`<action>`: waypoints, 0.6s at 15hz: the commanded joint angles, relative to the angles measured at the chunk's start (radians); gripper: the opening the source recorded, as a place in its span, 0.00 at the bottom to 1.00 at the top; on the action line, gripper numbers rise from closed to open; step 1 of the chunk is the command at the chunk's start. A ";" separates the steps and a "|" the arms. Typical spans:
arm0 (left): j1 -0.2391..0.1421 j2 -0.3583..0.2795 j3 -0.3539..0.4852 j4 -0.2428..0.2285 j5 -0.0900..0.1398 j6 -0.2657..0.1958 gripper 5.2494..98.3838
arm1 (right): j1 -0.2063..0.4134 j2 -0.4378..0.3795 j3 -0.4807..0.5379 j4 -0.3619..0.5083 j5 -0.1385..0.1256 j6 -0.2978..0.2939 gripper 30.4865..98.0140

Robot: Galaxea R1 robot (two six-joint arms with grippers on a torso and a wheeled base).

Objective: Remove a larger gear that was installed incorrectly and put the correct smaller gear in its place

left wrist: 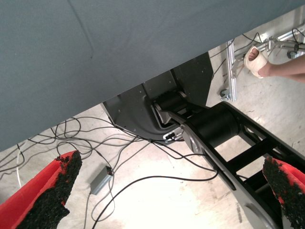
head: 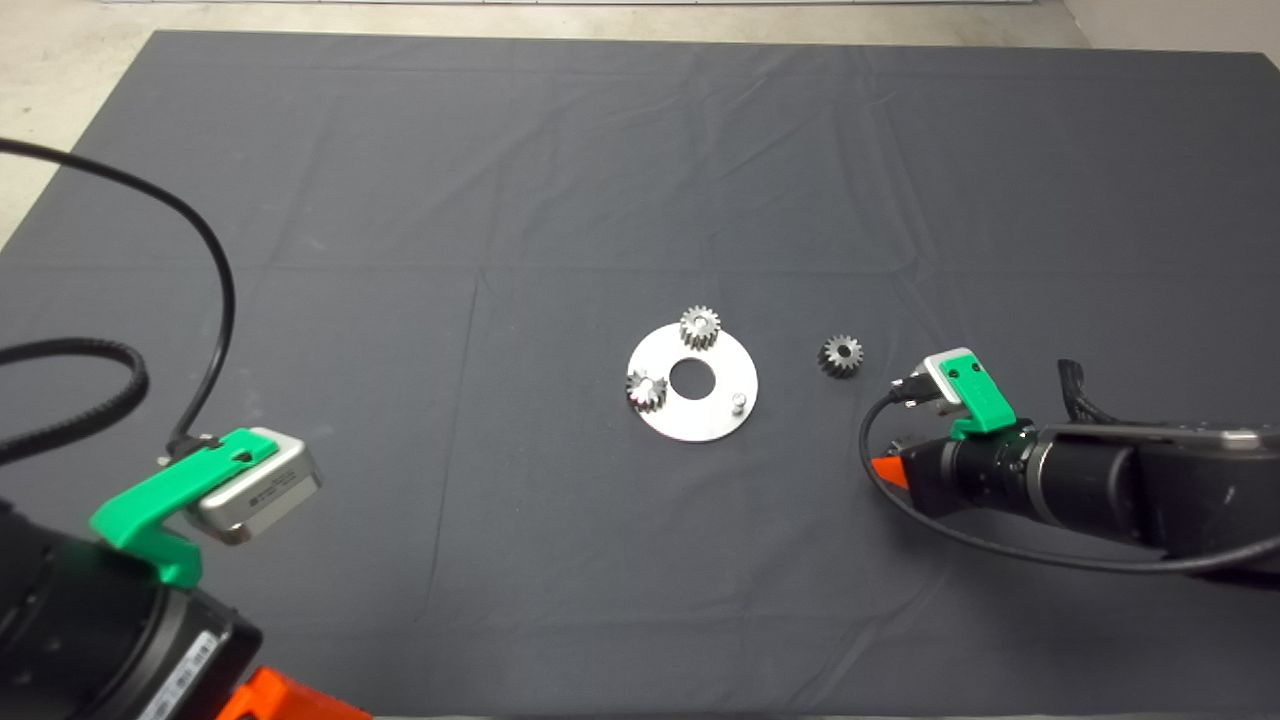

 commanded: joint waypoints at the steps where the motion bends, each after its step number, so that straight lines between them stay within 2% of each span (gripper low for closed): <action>1: -0.004 -0.001 -0.003 -0.013 0.006 -0.010 0.99 | -0.017 -0.013 0.012 -0.080 -0.043 -0.018 0.28; 9: -0.004 -0.023 -0.005 -0.013 0.009 -0.011 0.99 | -0.028 -0.016 0.016 -0.081 -0.041 -0.018 0.28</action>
